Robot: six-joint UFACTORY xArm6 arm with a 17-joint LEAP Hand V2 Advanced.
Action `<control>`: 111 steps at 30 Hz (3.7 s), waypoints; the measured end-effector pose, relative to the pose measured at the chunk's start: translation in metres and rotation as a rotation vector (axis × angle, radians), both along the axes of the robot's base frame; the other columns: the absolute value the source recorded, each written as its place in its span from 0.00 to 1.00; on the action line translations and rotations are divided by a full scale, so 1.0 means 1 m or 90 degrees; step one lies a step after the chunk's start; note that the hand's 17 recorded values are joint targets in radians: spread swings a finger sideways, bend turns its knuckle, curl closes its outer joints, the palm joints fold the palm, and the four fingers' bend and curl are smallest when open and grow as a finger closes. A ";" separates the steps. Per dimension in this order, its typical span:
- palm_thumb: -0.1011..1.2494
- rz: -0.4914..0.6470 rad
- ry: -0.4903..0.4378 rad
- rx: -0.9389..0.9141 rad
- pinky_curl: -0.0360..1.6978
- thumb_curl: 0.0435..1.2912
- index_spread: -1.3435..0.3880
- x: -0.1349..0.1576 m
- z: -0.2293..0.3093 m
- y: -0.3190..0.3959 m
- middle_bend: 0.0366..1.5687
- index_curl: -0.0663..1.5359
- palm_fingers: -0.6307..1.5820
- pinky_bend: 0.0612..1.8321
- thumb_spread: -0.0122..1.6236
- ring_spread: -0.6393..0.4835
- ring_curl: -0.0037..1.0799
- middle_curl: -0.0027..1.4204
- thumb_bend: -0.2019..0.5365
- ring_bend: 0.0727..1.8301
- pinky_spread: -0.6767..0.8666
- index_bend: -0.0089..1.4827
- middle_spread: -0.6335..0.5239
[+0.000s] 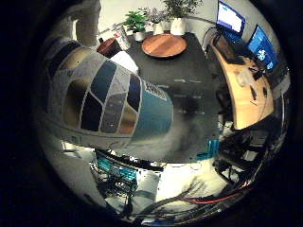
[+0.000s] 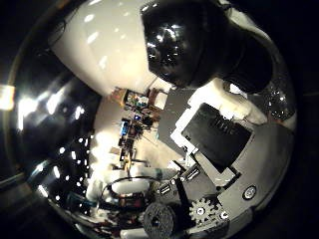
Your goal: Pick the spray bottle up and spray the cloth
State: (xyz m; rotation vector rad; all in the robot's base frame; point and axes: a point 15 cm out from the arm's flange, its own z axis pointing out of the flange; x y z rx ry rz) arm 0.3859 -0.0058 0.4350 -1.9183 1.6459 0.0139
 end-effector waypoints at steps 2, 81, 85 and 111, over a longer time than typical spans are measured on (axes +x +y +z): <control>0.82 -0.013 0.005 -0.025 0.83 0.69 0.65 0.001 0.002 -0.004 0.89 0.54 0.79 0.55 0.44 0.39 0.68 0.50 0.25 0.75 0.32 0.80 0.44; 0.80 0.053 -0.045 -0.286 0.84 0.70 0.65 0.126 -0.102 0.091 0.88 0.53 0.79 0.55 0.43 0.38 0.71 0.52 0.25 0.73 0.31 0.81 0.44; 0.80 0.050 -0.050 -0.280 0.84 0.70 0.65 0.133 -0.105 0.094 0.88 0.53 0.79 0.55 0.43 0.38 0.71 0.52 0.25 0.73 0.31 0.81 0.44; 0.80 0.077 -0.096 0.049 0.84 0.70 0.65 0.121 -0.006 0.227 0.88 0.54 0.79 0.55 0.43 0.37 0.71 0.52 0.25 0.73 0.31 0.81 0.44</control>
